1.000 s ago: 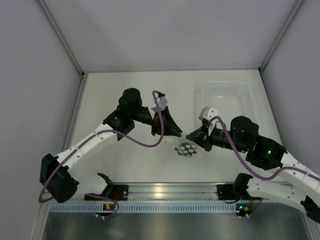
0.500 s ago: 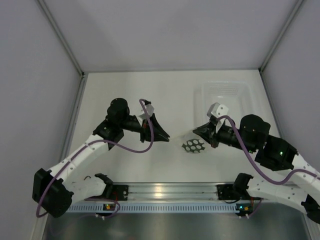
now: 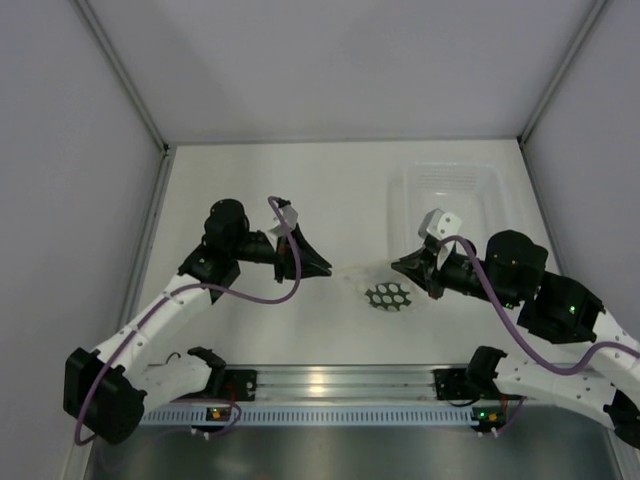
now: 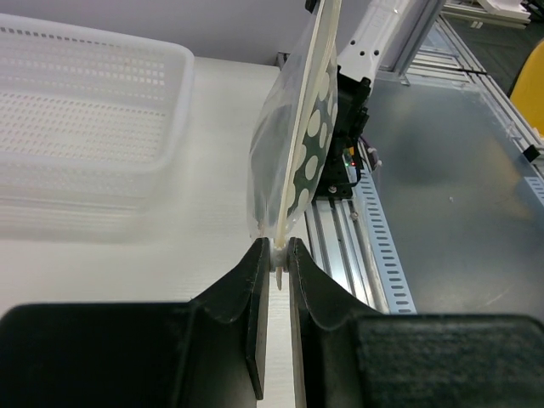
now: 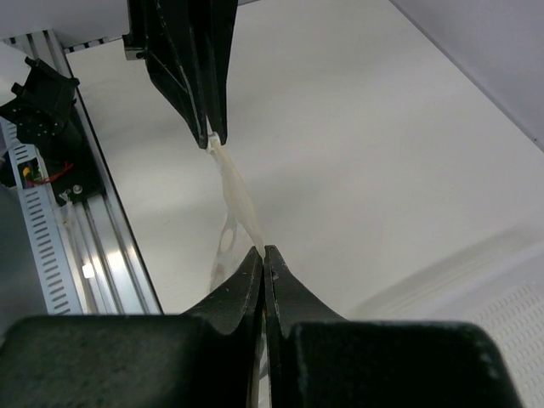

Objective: Open the zip-top bag and remove the fake food

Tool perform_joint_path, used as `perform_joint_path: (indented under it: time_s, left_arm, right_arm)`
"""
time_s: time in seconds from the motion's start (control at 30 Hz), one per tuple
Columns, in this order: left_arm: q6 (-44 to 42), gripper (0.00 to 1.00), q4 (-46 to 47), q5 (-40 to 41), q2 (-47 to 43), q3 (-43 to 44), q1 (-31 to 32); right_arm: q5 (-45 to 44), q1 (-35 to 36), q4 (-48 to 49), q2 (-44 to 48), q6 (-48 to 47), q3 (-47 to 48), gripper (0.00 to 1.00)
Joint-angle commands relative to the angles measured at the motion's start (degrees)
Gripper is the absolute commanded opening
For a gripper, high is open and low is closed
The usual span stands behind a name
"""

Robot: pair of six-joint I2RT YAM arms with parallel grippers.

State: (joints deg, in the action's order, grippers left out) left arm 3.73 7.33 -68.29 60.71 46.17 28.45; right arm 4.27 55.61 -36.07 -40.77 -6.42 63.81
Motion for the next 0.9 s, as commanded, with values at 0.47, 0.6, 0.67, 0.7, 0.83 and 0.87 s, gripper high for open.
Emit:
perform_joint_path:
  time_s: [0.47,0.6,0.67,0.7,0.83,0.87]
  left_arm:
    - [4.62,0.98,-1.18,1.14,4.59,9.89,-1.20]
    - [6.20,0.95,-1.18,3.95,6.61,14.98,-0.85]
    - [6.73,0.92,-1.18,4.74,7.14,15.70,0.20]
    - [6.30,0.91,-1.18,5.97,7.06,15.62,0.81]
    - [3.66,0.89,-1.18,9.31,3.73,12.98,3.98]
    - [3.22,0.85,-1.18,10.01,3.11,12.63,5.12]
  right_arm:
    - [8.02,-0.33,6.45,2.19,-0.70,-3.07,0.00]
    - [9.70,-0.33,8.21,3.33,-0.27,-5.36,0.00]
    - [9.26,-0.33,8.30,3.16,0.00,-5.63,0.00]
    - [8.31,-0.24,8.30,2.90,0.26,-5.71,0.00]
    - [8.03,-0.33,8.30,2.10,0.53,-5.80,0.00]
    - [8.29,-0.24,8.30,2.02,0.61,-5.80,0.00]
